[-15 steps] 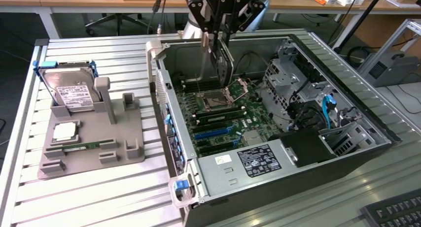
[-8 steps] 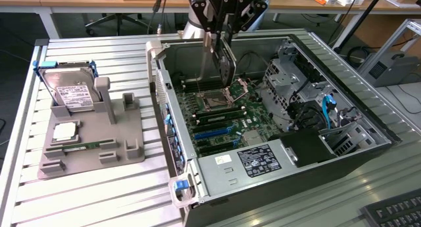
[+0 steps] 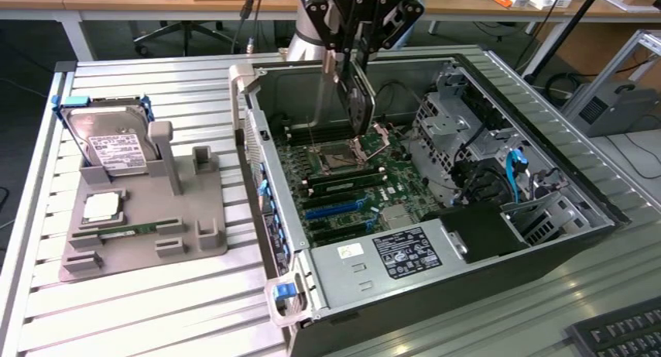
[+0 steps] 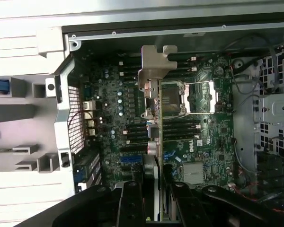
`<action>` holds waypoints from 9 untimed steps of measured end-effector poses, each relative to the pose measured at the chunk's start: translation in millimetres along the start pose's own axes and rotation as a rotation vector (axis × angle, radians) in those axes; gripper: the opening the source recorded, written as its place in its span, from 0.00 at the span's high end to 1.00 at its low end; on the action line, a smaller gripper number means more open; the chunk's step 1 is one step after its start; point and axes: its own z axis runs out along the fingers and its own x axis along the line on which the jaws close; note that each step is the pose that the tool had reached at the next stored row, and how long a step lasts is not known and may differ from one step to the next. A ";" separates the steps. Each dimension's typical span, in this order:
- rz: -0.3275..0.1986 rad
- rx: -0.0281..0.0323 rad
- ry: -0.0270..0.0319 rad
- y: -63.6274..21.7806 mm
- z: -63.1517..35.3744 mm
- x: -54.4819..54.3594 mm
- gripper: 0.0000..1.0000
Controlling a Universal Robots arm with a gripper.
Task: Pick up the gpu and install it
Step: 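Pick up the gpu and move the gpu toward the slot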
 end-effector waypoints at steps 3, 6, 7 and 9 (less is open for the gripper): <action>0.000 0.0000 0.0000 0.2 0.1 -1.8 0.73; 0.000 -0.0001 0.0000 0.3 0.3 -4.4 0.73; 0.000 0.0000 0.0000 0.4 0.3 -4.9 0.73; 0.000 0.0001 0.0001 0.5 0.3 -6.2 0.73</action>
